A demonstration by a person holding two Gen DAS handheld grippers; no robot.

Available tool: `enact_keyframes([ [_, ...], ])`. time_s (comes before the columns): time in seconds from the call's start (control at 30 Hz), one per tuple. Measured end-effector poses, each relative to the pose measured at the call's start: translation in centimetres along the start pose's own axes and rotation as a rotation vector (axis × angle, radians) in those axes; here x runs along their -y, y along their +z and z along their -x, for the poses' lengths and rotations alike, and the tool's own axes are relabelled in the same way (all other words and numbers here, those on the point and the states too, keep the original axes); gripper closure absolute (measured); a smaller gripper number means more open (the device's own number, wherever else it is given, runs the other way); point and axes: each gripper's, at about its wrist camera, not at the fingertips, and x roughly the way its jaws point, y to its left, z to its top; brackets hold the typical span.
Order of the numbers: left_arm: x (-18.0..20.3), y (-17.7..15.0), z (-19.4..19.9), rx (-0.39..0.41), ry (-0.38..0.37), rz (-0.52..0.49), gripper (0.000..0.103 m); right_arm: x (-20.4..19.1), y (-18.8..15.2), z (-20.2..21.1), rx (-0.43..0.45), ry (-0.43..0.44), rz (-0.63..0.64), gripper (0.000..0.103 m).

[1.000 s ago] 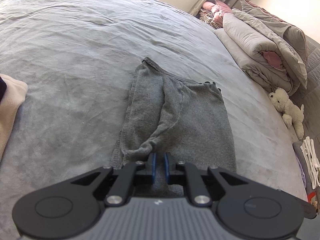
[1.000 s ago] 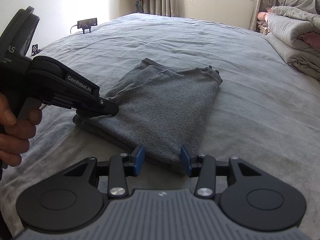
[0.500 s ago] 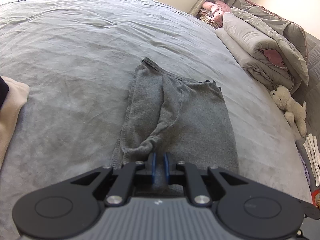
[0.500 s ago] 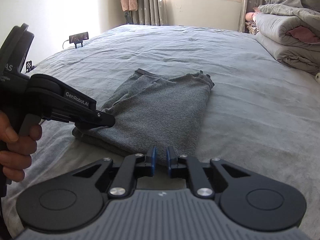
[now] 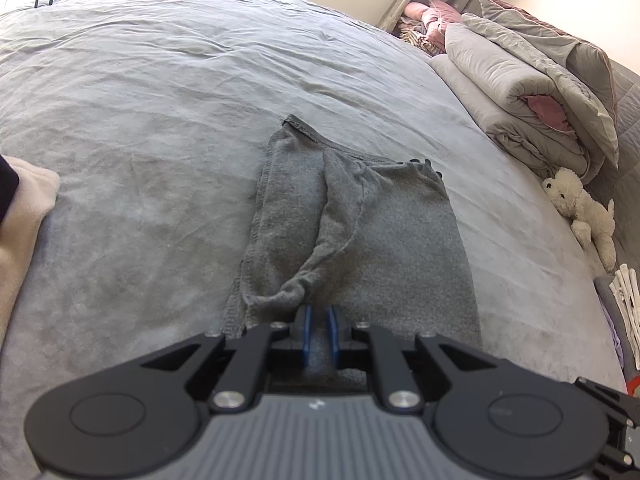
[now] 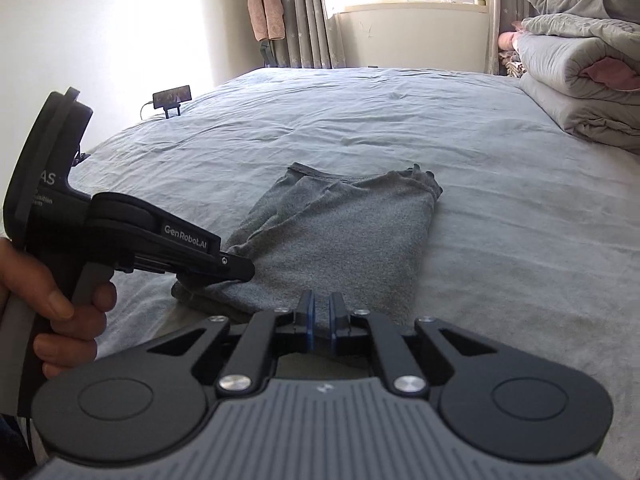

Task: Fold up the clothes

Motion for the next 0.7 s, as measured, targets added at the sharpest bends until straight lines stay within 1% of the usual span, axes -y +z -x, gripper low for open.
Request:
enact_keyframes([
  [0.03, 0.0, 0.0, 0.0, 0.001, 0.001, -0.002, 0.092, 0.3, -0.2, -0.5, -0.015, -0.018, -0.005, 0.089],
  [0.1, 0.1, -0.1, 0.0, 0.002, 0.004, -0.007, 0.092, 1.1, -0.7, -1.8, -0.077, -0.039, -0.036, 0.089],
  [0.2, 0.2, -0.1, 0.0, 0.004, 0.006, -0.011, 0.092, 1.3, -0.8, -2.2, -0.1, -0.035, -0.037, 0.089],
  [0.37, 0.3, -0.2, -0.1, 0.007, 0.008, -0.012, 0.092, 0.9, -1.0, -2.5, -0.106, -0.045, -0.005, 0.089],
  [0.57, 0.4, -0.3, -0.1, 0.009, 0.01, -0.011, 0.092, 1.0, -1.1, -2.7, -0.102, -0.042, -0.007, 0.089],
  [0.63, -0.1, 0.0, 0.0, -0.004, -0.005, 0.009, 0.092, 1.1, -0.9, -2.6, -0.109, -0.035, -0.009, 0.089],
  [0.7, -0.9, 0.3, 0.2, -0.031, -0.03, 0.057, 0.092, 1.5, -0.7, -2.6, -0.116, -0.023, -0.026, 0.089],
])
